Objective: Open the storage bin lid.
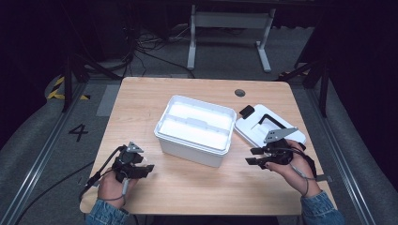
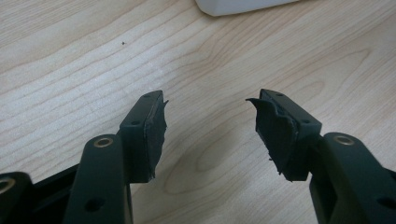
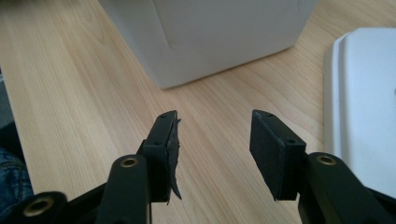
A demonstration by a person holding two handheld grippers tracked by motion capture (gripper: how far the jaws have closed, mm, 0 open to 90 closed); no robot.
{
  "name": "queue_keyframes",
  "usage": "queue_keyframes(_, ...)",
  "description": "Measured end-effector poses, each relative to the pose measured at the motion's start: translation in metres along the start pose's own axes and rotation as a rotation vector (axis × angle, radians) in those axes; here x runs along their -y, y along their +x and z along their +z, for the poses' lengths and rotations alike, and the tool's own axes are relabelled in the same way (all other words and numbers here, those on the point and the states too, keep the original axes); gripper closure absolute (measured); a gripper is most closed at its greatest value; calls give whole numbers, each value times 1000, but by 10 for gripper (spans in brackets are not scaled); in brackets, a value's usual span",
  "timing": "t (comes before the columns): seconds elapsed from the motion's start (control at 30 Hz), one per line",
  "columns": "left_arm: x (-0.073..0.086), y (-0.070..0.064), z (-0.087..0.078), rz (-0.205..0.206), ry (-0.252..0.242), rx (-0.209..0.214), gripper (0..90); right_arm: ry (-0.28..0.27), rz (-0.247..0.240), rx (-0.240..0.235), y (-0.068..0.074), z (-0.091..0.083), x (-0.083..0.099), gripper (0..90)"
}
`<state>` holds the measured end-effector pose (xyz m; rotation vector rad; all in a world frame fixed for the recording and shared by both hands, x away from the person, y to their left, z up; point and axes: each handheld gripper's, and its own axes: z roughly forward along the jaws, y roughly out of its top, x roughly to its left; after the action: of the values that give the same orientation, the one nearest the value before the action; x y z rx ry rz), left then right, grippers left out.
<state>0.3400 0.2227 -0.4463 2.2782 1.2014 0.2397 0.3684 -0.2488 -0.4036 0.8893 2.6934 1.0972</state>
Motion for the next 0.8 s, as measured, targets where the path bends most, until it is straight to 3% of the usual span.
queue_keyframes(0.33,-2,1,1,-3,-3,11,432,28,5,-23,10,19,15,531)
queue_keyframes(0.8,-3,2,2,4,-6,20,432,91,-29,-5,19,53,30,506)
